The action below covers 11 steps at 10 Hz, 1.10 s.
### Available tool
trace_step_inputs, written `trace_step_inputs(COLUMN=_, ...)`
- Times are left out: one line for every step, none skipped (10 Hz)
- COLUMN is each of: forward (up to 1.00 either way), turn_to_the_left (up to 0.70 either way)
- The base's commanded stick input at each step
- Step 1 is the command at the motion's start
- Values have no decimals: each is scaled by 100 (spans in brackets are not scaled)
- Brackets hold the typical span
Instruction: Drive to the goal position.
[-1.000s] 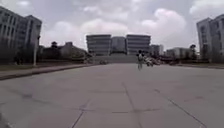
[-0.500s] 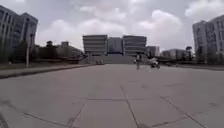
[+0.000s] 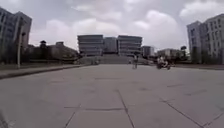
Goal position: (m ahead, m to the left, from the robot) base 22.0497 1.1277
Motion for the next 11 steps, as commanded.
trace_step_inputs(forward=70, turn_to_the_left=-14)
trace_step_inputs(forward=70, turn_to_the_left=-14)
trace_step_inputs(forward=70, turn_to_the_left=-14)
trace_step_inputs(forward=70, turn_to_the_left=-4)
trace_step_inputs(forward=70, turn_to_the_left=0)
trace_step_inputs(forward=70, turn_to_the_left=5)
trace_step_inputs(forward=70, turn_to_the_left=11)
trace_step_inputs(forward=70, turn_to_the_left=14)
trace_step_inputs(forward=70, turn_to_the_left=7)
trace_step_inputs(forward=70, turn_to_the_left=2)
trace_step_inputs(forward=70, turn_to_the_left=0)
